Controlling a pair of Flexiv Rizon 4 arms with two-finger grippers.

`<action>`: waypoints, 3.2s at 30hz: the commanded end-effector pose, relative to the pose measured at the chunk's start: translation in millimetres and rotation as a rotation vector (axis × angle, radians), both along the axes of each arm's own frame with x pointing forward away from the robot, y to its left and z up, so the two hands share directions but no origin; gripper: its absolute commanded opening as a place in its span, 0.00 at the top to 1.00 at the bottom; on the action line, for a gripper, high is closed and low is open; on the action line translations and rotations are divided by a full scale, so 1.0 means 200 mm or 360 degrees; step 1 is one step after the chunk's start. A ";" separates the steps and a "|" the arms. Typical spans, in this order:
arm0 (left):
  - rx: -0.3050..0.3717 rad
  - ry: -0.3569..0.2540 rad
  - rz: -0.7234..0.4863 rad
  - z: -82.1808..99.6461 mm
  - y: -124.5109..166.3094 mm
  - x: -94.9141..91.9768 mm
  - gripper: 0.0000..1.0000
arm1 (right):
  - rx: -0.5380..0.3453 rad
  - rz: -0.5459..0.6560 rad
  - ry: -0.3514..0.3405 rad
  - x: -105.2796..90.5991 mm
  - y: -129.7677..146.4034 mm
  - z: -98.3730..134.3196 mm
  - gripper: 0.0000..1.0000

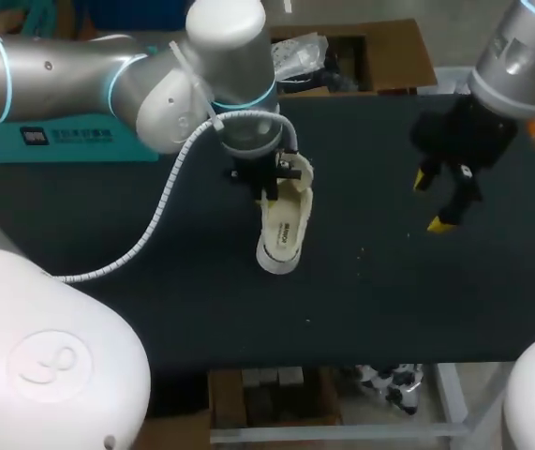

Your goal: Open the shoe tongue, take the insole out of the shoe, put the insole back into the shoe, and pack the shoe into the shoebox

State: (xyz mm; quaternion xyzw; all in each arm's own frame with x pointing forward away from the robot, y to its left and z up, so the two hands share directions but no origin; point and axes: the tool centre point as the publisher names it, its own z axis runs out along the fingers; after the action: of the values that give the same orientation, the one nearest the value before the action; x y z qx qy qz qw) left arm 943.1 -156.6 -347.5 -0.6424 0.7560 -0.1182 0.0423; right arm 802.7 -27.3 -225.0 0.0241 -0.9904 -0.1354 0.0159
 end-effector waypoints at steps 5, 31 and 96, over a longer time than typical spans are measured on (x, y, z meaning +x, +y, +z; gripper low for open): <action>-0.0070 -0.0146 -0.0223 0.15 0.09 0.02 1.00 | -0.0045 0.0274 -0.0053 -0.02 -0.02 0.05 0.00; 0.0083 -0.0660 -0.1315 1.20 0.35 0.50 1.00 | -0.0049 0.0293 -0.0021 -0.01 -0.01 0.04 0.00; 0.0595 -0.0381 -0.1758 0.39 2.16 1.49 1.00 | -0.0289 0.0266 -0.0177 0.18 0.05 0.02 0.00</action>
State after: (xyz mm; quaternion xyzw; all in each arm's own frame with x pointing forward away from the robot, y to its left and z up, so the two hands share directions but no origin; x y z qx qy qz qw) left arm 1220.7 274.2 -245.0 -0.1216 0.9739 -0.0572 0.1827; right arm 839.4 -16.9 -221.1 0.1123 -0.9924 -0.0429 -0.0267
